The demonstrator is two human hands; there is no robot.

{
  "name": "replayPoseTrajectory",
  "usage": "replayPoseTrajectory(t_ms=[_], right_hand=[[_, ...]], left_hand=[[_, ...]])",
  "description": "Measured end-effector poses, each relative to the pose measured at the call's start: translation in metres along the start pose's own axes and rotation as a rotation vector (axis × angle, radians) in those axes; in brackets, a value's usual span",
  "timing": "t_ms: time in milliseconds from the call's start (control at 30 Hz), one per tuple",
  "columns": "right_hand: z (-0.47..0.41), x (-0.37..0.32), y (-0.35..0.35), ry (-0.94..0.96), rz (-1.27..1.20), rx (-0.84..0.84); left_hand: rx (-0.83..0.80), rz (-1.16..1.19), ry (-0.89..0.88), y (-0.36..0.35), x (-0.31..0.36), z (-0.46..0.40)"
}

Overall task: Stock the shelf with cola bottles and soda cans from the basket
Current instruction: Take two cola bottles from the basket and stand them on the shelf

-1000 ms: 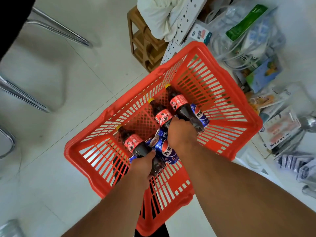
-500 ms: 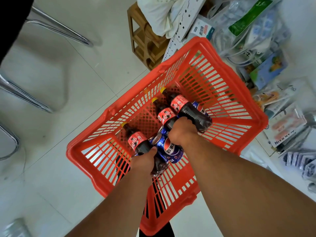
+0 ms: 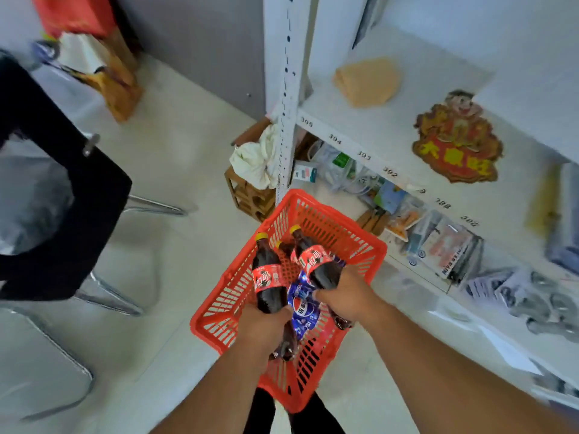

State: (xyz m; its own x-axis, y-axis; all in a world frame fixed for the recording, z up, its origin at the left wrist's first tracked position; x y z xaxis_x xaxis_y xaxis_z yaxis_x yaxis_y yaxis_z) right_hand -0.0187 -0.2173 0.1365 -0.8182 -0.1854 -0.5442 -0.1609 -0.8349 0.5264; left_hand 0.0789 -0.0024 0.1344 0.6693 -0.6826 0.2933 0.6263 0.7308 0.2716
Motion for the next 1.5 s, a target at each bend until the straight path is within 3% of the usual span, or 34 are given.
replayPoseTrajectory(t_ms=[200,367,567,767,1067,1500], right_hand=[[0.116,-0.036,0.074,0.054,-0.287,0.354],[0.204,-0.044,0.099,0.065,-0.536,0.604],[0.297,-0.036,0.105,0.128,-0.825,0.897],[0.394,0.001,0.094,0.146,-0.996,1.077],[0.555,0.107,0.042,0.019,-1.092,1.379],[0.841,0.266,-0.095,-0.214,-1.106,1.837]], left_hand=[[-0.112,-0.137,-0.254,0.016,0.071,0.095],[-0.31,-0.327,-0.471,0.008,0.104,0.167],[-0.492,-0.574,-0.699,-0.011,0.102,0.253],[-0.594,-0.695,-0.895,-0.047,0.074,0.33],[-0.811,-0.896,-1.013,-0.13,-0.053,0.427],[-1.097,-1.224,-1.205,-0.217,-0.361,0.59]])
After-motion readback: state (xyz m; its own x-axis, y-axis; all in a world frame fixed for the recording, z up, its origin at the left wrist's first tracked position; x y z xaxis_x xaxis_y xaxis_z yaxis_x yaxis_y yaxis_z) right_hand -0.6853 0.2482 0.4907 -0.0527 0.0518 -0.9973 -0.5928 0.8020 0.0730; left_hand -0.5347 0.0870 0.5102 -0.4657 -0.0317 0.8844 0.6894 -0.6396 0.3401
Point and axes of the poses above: each hand's wrist, its own z-axis away from the middle knuckle, its own y-axis out of the back of the hand, x = y × z, the point moved 10 cm from there along -z, towards the middle knuckle, and after that the axes turned 12 degrees about y, right-handed, at the moved point
